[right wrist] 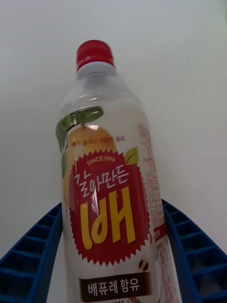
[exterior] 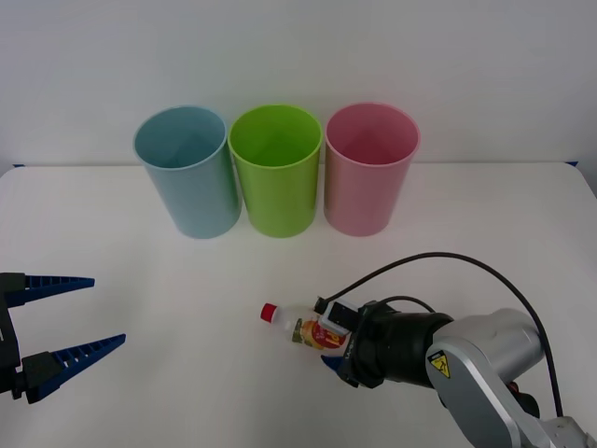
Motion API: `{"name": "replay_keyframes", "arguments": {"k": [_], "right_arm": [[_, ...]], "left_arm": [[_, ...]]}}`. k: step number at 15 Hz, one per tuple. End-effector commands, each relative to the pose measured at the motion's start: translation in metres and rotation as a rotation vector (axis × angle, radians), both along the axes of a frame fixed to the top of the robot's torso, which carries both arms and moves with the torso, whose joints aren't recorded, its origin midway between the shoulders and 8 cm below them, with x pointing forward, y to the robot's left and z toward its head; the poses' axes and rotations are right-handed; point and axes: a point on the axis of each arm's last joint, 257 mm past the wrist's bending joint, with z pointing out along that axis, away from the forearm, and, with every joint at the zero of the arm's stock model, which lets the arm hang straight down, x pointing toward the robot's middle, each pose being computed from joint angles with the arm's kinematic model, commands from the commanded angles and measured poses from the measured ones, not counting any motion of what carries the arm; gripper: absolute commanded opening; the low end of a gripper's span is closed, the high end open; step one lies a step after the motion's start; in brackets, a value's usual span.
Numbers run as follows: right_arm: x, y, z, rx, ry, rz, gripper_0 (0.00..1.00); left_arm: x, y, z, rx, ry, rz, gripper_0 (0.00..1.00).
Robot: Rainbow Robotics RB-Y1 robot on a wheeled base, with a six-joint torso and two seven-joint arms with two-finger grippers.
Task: Put cans in the blue bin and PET bottles in the pink bin and trash in the green bin.
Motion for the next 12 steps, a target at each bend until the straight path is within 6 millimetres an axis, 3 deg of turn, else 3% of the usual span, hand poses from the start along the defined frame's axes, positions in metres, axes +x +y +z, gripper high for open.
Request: {"name": "replay_keyframes", "arguments": {"k": [1,7,10,12], "right_arm": [[0.002,0.004,-0.003,0.000,-0.006,0.001,0.00],[0.004,0.012,0.006,0.044,-0.013,0.005,0.00],[-0.007,0.023,0.042,0.174,-0.021,0.012,0.00],[-0.022,0.019,0.078,0.286,-0.036,0.000,0.00]], "left_arm": [[0.000,0.000,0.000,0.000,0.000,0.000,1.00],[0.000,0.000,0.000,0.000,0.000,0.000,1.00],[0.000,0.000,0.000,0.000,0.000,0.000,1.00],[0.000,0.000,0.000,0.000,0.000,0.000,1.00]]}}
